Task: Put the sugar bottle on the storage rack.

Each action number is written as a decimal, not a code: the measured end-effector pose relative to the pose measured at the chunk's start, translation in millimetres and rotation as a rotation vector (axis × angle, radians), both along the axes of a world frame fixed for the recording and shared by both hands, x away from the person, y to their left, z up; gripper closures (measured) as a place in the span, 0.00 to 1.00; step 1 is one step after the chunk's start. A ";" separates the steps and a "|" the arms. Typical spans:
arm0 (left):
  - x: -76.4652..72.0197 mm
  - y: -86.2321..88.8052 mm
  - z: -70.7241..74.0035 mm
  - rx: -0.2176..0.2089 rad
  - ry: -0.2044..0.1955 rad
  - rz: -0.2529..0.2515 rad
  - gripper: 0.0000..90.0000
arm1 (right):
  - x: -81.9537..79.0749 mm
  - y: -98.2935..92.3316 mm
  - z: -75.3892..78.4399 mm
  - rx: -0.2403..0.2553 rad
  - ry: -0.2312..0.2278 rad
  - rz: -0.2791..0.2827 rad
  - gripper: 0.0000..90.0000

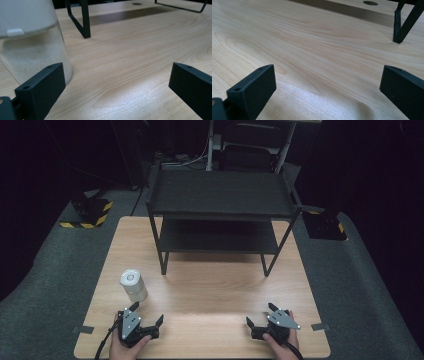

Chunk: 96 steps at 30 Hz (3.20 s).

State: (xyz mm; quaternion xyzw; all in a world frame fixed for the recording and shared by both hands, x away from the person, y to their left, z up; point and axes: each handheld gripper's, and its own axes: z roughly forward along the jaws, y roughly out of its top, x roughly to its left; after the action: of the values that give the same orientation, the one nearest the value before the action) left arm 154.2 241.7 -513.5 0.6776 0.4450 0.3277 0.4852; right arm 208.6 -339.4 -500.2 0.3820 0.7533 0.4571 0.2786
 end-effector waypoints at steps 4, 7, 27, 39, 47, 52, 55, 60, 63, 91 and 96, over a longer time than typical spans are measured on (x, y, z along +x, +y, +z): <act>-7.2 2.4 6.5 -0.015 -0.047 0.012 0.01 | 0.3 0.0 0.0 -0.001 0.000 0.002 0.00; -11.6 4.2 10.3 -0.025 -0.072 0.027 0.01 | 0.6 -0.2 0.1 0.001 0.001 0.002 0.00; 6.4 9.8 19.4 -0.017 -0.077 0.205 0.02 | 0.3 -0.8 -0.5 0.005 -0.002 0.002 0.00; 37.3 -8.8 8.8 -0.048 -0.082 0.333 0.20 | 0.2 -1.9 -1.2 0.012 -0.003 0.005 0.00; 44.0 -17.1 4.1 -0.068 -0.095 0.356 0.33 | 0.0 -2.5 -1.6 0.015 -0.005 0.006 0.00; 46.2 -22.8 0.8 -0.058 -0.109 0.373 0.34 | -0.2 -3.1 -2.1 0.019 -0.007 0.006 0.00; 46.5 -24.1 -0.6 -0.054 -0.118 0.376 0.34 | -0.3 -3.2 -2.2 0.020 -0.007 0.006 0.00; 46.7 -22.5 -1.0 -0.056 -0.120 0.370 0.34 | -0.5 -3.7 -2.8 0.023 -0.010 0.004 0.00; 46.6 -20.5 -0.2 -0.059 -0.117 0.362 0.34 | -0.6 -3.8 -3.0 0.024 -0.011 0.004 0.00; 53.9 -70.1 42.0 -0.084 -0.132 0.153 0.34 | -0.8 -4.4 -3.5 0.028 -0.014 0.006 0.00; 59.5 -83.7 56.5 -0.092 -0.138 0.125 0.34 | -0.9 -4.5 -3.6 0.028 -0.015 0.006 0.00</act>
State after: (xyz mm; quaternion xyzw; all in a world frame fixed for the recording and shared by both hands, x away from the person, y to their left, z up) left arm 213.8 158.1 -456.9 0.6012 0.4665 0.3825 0.5240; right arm 207.8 -343.9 -503.8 0.3801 0.7460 0.4712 0.2773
